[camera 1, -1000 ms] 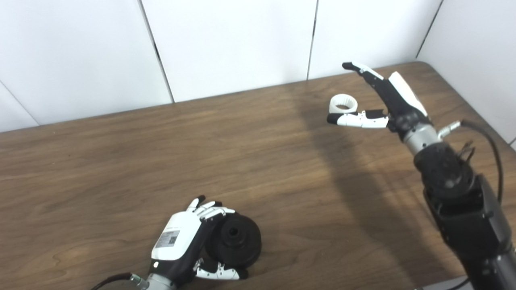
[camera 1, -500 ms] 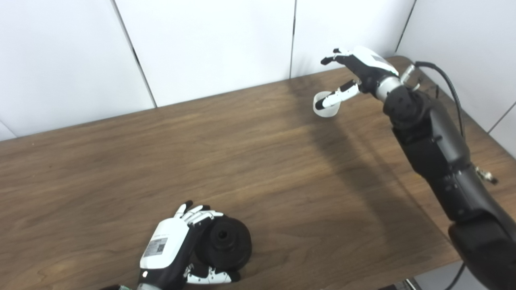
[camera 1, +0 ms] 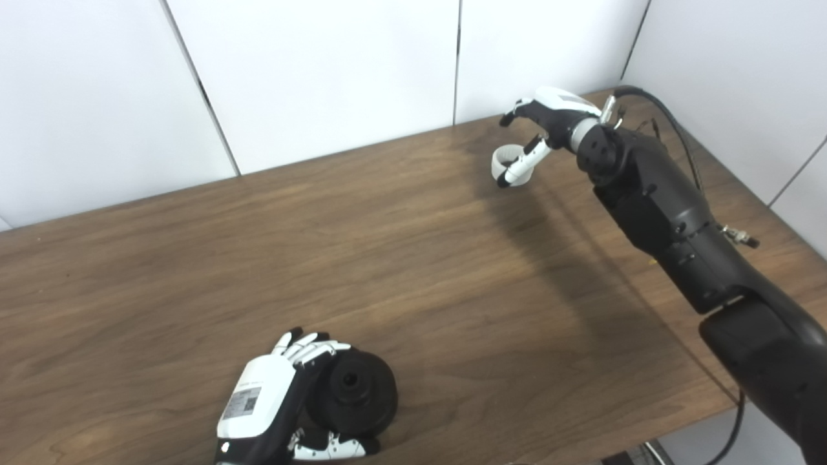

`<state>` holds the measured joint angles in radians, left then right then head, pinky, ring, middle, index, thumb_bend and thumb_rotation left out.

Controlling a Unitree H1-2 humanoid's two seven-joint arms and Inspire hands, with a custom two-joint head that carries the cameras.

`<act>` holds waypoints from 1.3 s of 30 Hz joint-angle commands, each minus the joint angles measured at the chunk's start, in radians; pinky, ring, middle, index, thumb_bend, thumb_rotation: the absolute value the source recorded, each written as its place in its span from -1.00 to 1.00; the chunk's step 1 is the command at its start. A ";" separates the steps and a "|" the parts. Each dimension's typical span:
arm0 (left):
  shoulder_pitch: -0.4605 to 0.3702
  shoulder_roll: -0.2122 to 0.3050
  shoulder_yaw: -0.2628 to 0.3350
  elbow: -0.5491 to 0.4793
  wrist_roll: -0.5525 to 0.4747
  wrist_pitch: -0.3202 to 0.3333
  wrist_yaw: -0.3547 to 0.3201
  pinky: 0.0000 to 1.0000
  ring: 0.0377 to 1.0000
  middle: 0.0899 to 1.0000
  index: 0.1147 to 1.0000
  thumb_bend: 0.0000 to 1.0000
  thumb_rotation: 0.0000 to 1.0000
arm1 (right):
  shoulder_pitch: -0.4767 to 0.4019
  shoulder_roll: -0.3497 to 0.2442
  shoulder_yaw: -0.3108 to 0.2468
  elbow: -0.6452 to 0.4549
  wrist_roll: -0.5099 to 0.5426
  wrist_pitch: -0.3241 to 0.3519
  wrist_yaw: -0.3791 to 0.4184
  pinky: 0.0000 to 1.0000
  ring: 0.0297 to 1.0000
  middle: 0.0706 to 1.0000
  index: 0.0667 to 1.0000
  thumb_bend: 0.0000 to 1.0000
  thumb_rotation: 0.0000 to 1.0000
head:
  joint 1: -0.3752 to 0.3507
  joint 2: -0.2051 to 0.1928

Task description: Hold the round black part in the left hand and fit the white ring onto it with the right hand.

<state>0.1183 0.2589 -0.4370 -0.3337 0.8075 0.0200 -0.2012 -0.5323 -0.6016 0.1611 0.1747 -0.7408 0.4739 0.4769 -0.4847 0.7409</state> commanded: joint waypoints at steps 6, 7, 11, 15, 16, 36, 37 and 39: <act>0.012 0.006 -0.003 -0.004 0.028 0.029 -0.045 0.97 0.75 0.52 -0.17 0.05 -0.90 | -0.075 -0.030 0.030 0.008 -0.034 -0.006 -0.003 0.95 1.00 0.92 0.64 0.94 -0.46 | 0.005 0.006; 0.012 0.006 -0.002 -0.006 0.028 0.030 -0.048 0.97 0.75 0.52 -0.17 0.05 -0.90 | -0.076 -0.030 0.035 0.010 -0.036 -0.006 -0.002 0.94 1.00 0.92 0.65 0.94 -0.46 | 0.007 0.006; 0.013 0.003 -0.001 -0.011 0.033 0.037 -0.054 0.97 0.75 0.52 -0.17 0.05 -0.90 | -0.073 -0.027 0.050 0.014 -0.040 -0.006 -0.001 0.92 1.00 0.92 0.66 0.93 -0.44 | 0.009 0.007; 0.013 0.000 0.000 -0.018 0.041 0.045 -0.063 0.99 0.76 0.52 -0.17 0.05 -0.90 | -0.072 -0.026 0.056 0.021 -0.047 -0.005 0.009 0.91 1.00 0.93 0.69 0.90 -0.42 | 0.009 0.010; 0.013 0.000 0.000 -0.019 0.041 0.046 -0.065 0.99 0.76 0.52 -0.17 0.05 -0.90 | -0.072 -0.026 0.057 0.021 -0.049 -0.005 0.011 0.91 1.00 0.93 0.69 0.90 -0.41 | 0.009 0.010; 0.023 -0.017 -0.001 -0.046 0.049 0.049 -0.074 0.97 0.74 0.51 -0.17 0.05 -0.91 | -0.064 -0.040 0.065 0.039 -0.074 -0.005 0.030 0.93 1.00 0.91 0.61 0.72 -0.37 | 0.016 0.026; 0.023 -0.017 0.000 -0.047 0.047 0.049 -0.074 0.98 0.75 0.52 -0.17 0.05 -0.91 | -0.063 -0.042 0.067 0.039 -0.074 -0.006 0.029 0.93 1.00 0.91 0.60 0.71 -0.37 | 0.015 0.026; 0.023 -0.018 0.000 -0.049 0.045 0.048 -0.072 0.98 0.74 0.51 -0.17 0.05 -0.91 | -0.062 -0.044 0.070 0.039 -0.076 -0.006 0.027 0.90 1.00 0.90 0.58 0.70 -0.38 | 0.015 0.027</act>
<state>0.1299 0.2379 -0.4326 -0.3726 0.8345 0.0582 -0.2475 -0.5471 -0.6106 0.2435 0.2268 -0.8045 0.4738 0.5161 -0.4694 0.7670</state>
